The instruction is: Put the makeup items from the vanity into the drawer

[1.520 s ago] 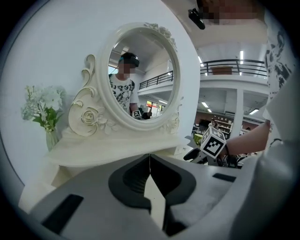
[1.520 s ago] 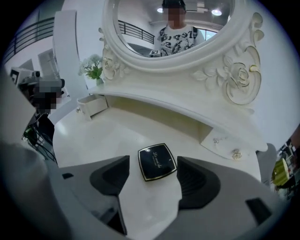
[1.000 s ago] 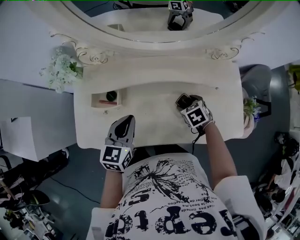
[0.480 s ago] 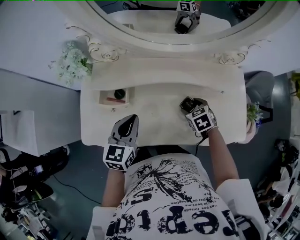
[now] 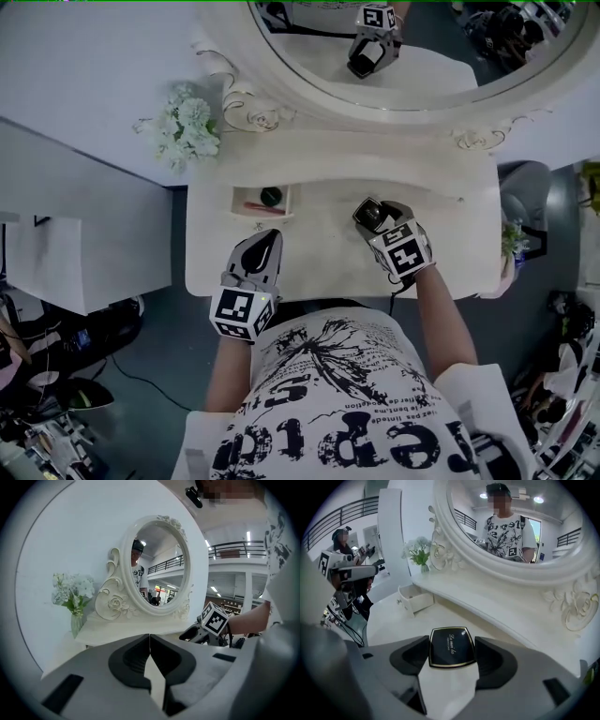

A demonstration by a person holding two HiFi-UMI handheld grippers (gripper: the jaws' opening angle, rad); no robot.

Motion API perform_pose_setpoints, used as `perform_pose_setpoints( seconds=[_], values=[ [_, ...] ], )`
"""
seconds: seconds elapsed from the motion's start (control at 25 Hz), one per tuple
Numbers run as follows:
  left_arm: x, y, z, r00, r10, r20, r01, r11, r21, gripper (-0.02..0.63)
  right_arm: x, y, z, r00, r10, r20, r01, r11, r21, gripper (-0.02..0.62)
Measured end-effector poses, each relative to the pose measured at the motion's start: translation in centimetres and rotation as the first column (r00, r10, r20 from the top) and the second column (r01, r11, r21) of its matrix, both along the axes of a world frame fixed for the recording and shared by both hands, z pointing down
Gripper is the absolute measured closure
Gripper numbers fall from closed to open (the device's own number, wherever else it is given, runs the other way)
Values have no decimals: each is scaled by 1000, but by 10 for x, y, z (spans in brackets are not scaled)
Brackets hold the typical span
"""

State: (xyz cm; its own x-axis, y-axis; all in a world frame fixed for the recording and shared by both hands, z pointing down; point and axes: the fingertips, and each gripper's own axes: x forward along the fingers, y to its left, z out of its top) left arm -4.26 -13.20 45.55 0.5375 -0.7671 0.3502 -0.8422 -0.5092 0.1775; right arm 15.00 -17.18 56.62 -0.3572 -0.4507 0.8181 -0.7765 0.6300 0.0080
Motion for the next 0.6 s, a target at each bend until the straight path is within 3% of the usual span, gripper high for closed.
perform_pose_setpoints(
  seconds=[0.32, 0.6],
  values=[
    [-73, -11, -13, 999, -35, -1, 35, 999, 31, 584, -99, -19, -43, 995, -92, 40, 88, 993, 80, 279],
    [-139, -19, -18, 996, -90, 5, 89, 995, 41, 584, -183, -27, -43, 982, -169, 81, 165, 985, 48, 279]
  ],
)
